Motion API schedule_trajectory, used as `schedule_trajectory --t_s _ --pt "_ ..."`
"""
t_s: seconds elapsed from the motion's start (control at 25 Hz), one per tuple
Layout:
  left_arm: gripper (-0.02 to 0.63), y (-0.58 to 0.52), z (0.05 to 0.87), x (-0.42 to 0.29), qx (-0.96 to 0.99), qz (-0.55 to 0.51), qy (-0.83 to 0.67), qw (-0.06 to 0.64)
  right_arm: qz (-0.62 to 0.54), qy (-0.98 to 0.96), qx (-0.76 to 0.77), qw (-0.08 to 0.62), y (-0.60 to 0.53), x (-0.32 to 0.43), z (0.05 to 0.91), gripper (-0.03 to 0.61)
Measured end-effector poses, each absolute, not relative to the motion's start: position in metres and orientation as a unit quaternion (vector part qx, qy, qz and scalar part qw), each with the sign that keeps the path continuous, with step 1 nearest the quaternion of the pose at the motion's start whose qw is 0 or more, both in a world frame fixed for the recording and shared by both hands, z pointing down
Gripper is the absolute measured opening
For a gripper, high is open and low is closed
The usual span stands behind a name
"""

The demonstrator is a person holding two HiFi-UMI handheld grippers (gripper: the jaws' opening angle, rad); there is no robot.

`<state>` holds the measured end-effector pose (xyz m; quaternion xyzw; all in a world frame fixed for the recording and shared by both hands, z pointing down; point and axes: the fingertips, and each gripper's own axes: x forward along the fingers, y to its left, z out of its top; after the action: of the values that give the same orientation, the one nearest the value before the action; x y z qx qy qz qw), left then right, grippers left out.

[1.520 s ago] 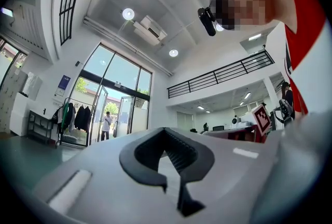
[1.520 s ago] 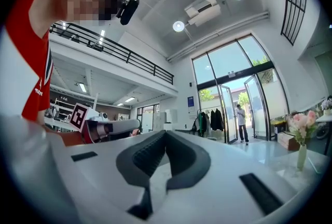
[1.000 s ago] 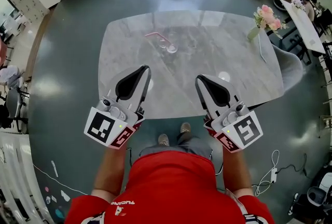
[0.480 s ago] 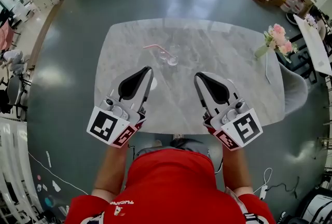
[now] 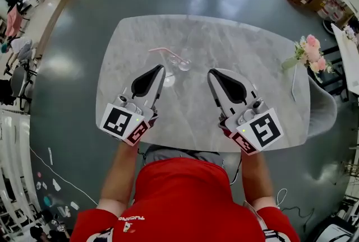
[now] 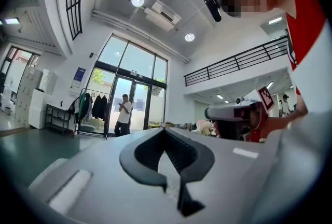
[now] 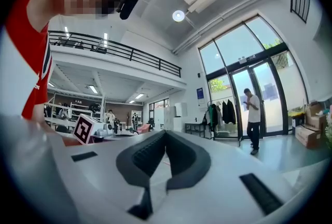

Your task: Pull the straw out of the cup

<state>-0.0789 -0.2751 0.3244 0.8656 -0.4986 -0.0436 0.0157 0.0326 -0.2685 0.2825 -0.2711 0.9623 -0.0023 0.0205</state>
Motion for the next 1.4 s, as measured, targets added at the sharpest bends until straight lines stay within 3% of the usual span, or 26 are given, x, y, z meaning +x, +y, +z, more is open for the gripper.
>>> schedule_trajectory --t_s 0.72,1.4 --pt "0.010 -0.331 0.440 -0.103 0.845 0.001 -0.509 0.163 -0.021 0.949 -0.315 0.006 -0.278 0.033 0.297 0.002" --pt "0.117 -0.383 0.506 -0.100 0.835 0.023 -0.492 0.246 -0.052 0.936 -0.344 -0.054 -0.327 0.012 0.367 0.002"
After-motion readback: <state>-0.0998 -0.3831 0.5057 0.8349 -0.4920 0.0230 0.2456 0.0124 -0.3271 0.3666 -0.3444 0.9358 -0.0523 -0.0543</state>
